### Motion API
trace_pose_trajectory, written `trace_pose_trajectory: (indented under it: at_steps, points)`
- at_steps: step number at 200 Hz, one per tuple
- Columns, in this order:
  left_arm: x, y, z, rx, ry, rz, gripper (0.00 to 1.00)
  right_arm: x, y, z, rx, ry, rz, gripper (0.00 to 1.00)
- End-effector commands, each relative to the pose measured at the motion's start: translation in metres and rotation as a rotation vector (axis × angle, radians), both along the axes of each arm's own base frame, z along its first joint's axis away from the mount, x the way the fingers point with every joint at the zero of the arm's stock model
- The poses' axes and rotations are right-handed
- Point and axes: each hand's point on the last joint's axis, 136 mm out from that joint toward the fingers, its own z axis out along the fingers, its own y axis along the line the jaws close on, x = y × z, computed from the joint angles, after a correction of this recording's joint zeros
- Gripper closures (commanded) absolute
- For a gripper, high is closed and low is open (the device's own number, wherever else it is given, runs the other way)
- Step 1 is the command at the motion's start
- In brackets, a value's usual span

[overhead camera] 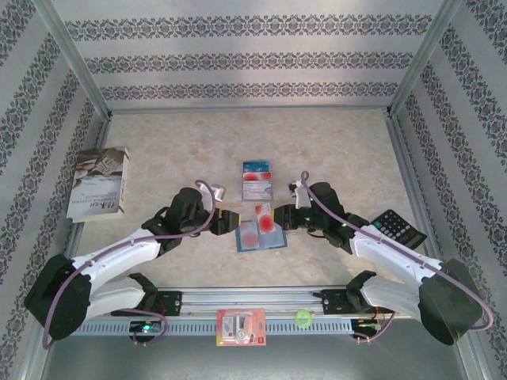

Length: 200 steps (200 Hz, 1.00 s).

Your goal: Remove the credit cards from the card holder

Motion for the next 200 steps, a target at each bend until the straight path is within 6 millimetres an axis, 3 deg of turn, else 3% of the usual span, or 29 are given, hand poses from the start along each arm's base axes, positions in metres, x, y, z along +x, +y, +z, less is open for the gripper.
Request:
trace_pose_trajectory:
  at_steps: [1,47,89,118,142,200]
  points:
    - [-0.005,-0.009,0.028,-0.15,-0.048,-0.074,0.44,-0.006,0.009,0.022,0.114,-0.04,0.068,1.0]
    - [-0.013,-0.014,0.054,-0.238,-0.11,-0.129,0.42,-0.014,0.018,0.041,0.193,-0.069,0.148,1.0]
    - [-0.011,-0.016,0.059,-0.319,-0.104,-0.133,0.41,-0.019,0.025,0.055,0.258,-0.067,0.202,1.0]
    - [-0.01,-0.02,0.072,-0.398,-0.126,-0.156,0.51,-0.02,0.028,0.06,0.286,-0.065,0.211,1.0]
    - [-0.009,-0.022,0.08,-0.429,-0.148,-0.167,0.51,-0.022,0.032,0.062,0.297,-0.065,0.224,1.0]
    - [-0.005,-0.027,0.08,-0.462,-0.125,-0.18,0.67,-0.028,0.043,0.064,0.306,-0.061,0.257,1.0]
